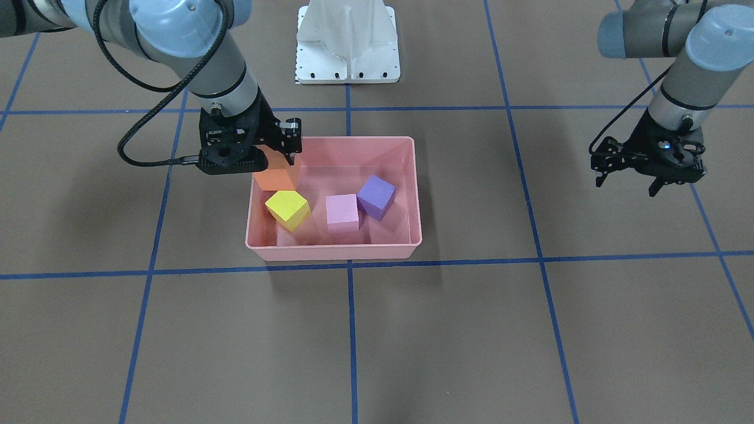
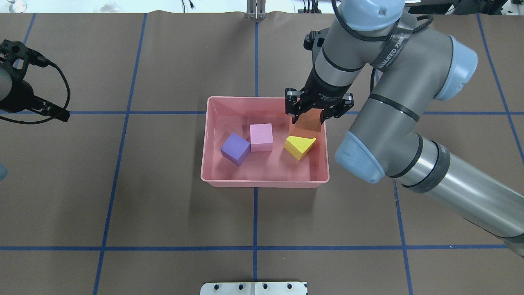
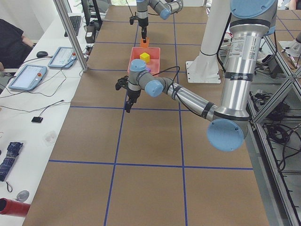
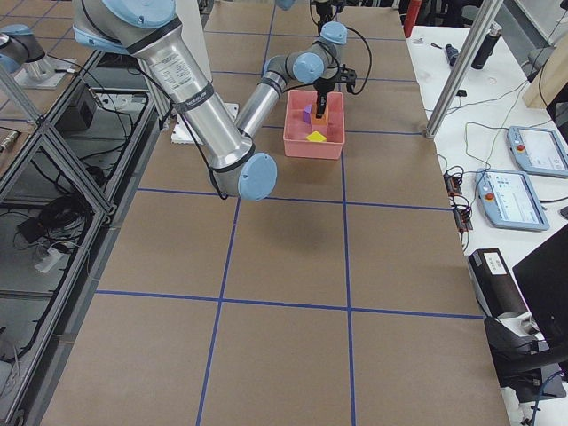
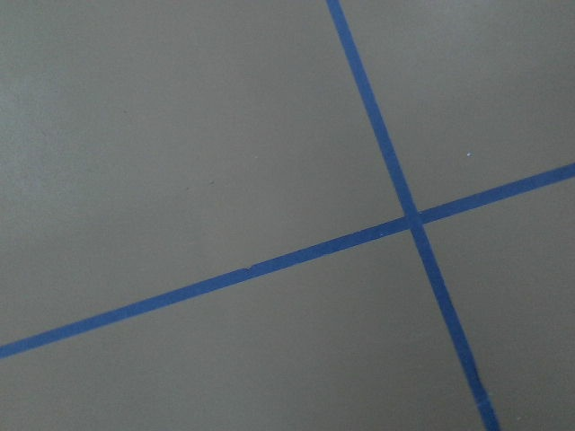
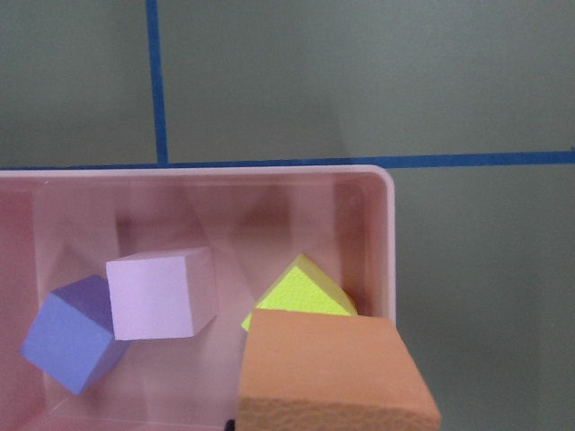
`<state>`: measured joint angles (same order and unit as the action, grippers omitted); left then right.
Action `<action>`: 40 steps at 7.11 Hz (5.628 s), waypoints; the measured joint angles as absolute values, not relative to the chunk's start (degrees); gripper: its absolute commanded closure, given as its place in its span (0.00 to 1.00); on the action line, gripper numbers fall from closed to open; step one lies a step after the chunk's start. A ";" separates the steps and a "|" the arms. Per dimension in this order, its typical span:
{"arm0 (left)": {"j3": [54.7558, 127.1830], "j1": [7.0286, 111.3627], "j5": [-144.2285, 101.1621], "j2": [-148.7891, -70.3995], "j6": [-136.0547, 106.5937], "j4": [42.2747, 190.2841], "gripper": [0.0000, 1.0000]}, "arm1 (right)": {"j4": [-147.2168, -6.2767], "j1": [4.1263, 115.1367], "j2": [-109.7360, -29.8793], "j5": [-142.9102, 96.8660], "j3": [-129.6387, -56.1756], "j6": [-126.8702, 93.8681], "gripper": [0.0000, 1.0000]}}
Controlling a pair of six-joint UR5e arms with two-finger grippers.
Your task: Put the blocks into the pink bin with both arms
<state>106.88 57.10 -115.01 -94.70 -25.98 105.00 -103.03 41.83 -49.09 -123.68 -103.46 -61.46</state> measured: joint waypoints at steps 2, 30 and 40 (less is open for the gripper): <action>102.92 58.30 -115.29 -93.43 -25.43 111.36 0.00 | -102.58 40.09 -47.39 -121.96 -102.38 -63.17 0.18; 93.77 88.76 -130.35 -88.29 4.82 95.54 0.00 | -92.66 88.14 -87.76 -133.39 -88.69 13.08 0.00; 93.34 88.69 -130.19 -88.84 4.76 95.50 0.00 | -92.46 91.58 -89.56 -137.29 -96.69 9.22 0.00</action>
